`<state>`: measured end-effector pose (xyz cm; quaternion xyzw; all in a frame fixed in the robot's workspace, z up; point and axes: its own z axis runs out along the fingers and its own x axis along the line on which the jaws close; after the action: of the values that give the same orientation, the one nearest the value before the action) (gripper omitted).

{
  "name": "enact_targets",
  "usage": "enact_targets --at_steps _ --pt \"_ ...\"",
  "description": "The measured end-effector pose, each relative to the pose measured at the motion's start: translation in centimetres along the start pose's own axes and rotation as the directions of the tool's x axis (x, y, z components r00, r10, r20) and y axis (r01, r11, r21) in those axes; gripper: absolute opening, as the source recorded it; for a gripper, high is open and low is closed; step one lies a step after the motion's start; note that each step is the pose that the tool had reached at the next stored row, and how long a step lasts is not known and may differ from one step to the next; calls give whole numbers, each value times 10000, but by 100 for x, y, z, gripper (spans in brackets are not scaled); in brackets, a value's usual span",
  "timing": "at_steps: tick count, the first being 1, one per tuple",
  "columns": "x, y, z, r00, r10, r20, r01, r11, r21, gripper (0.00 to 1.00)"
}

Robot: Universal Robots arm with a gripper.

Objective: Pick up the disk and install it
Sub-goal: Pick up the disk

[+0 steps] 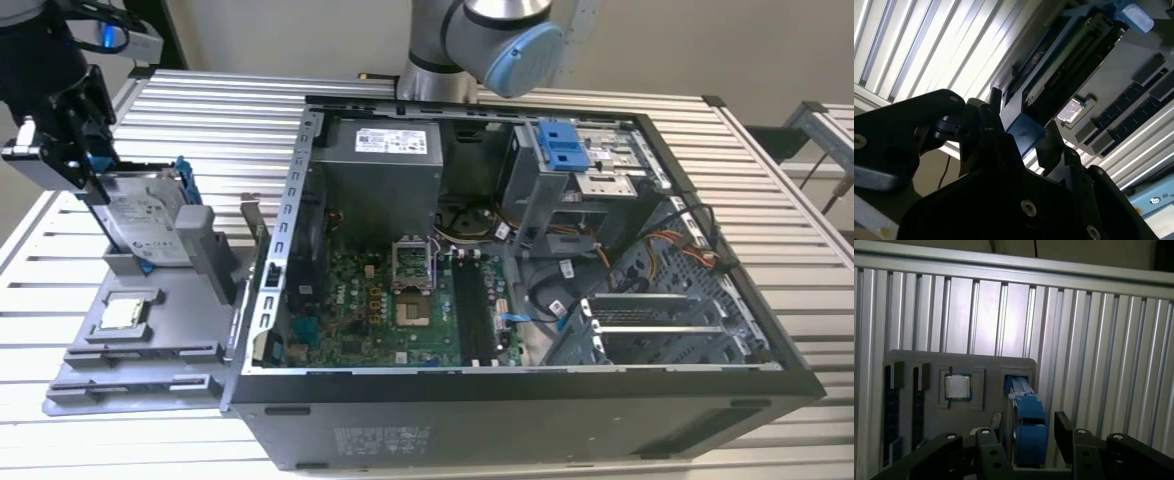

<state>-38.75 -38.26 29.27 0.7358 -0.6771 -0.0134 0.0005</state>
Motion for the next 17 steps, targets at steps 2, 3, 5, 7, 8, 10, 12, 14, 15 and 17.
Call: enact_targets --at_steps 2,3,5,7,8,10,12,14,15,17 --pt "0 2 37 10000 0 1 0 10000 0 100" --pt "1 3 56 10000 -1 1 1 10000 2 100" --pt "1 6 99 10000 1 0 -1 10000 0 100" --pt "1 10 123 10000 6 0 -6 10000 0 100" --pt "1 13 134 10000 9 0 -9 10000 0 100" --pt "1 19 149 10000 13 0 -13 10000 -1 100" --pt "1 23 163 10000 15 0 -15 10000 0 100" --pt "1 24 172 10000 16 1 -16 10000 0 100" --pt "1 24 172 10000 16 0 -16 10000 -1 100" --pt "1 25 173 10000 16 -1 -16 10000 -2 100"
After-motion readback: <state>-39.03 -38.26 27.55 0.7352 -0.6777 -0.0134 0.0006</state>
